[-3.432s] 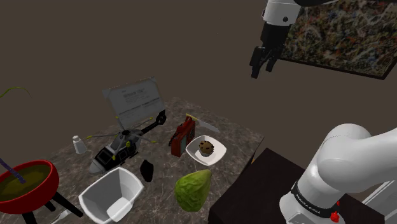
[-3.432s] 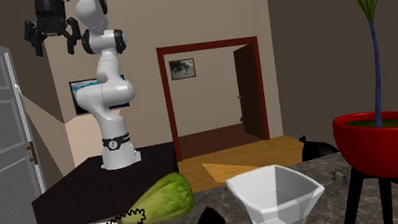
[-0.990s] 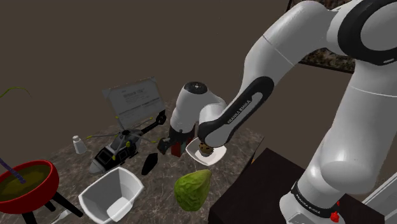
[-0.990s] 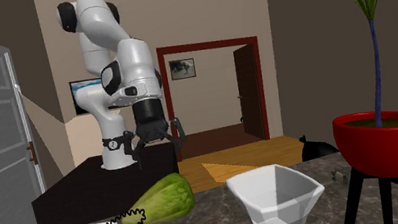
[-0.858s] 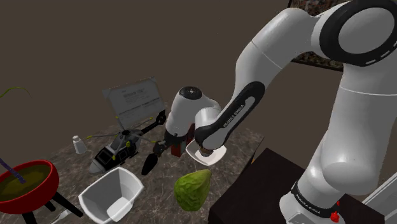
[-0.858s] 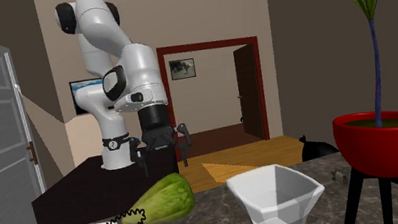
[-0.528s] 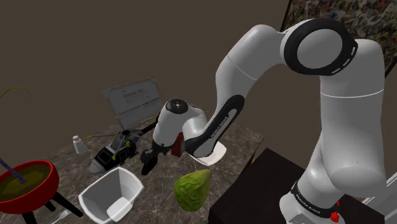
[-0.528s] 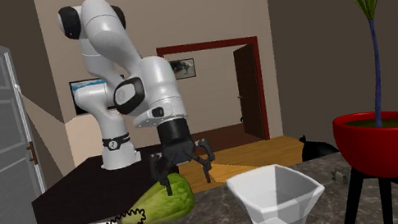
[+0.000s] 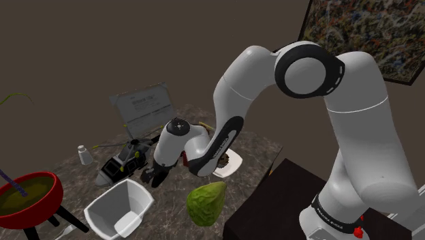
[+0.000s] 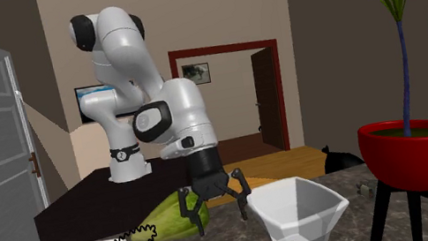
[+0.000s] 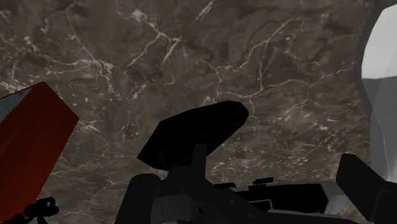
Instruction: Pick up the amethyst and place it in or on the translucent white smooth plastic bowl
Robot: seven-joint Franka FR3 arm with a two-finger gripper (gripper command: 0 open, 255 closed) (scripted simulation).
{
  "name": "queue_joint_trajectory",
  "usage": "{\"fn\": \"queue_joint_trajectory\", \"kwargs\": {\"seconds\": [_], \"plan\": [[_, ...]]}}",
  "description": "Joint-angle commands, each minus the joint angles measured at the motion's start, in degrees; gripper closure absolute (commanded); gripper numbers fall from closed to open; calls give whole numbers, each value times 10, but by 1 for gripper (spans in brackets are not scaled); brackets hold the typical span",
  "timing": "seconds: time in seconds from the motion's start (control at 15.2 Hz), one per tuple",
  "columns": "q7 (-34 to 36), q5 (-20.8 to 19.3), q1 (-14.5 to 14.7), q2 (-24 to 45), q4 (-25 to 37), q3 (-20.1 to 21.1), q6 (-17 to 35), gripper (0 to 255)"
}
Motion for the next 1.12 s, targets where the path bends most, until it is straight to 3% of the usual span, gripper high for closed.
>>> {"fn": "queue_joint_trajectory", "kwargs": {"seconds": [0.0, 0.59, 0.66, 1.06], "plan": [[7, -5, 8, 18, 13, -9, 7, 0], [9, -7, 12, 32, 24, -14, 10, 0], [9, -7, 12, 32, 24, -14, 10, 255], [9, -7, 12, 32, 24, -14, 10, 255]]}}
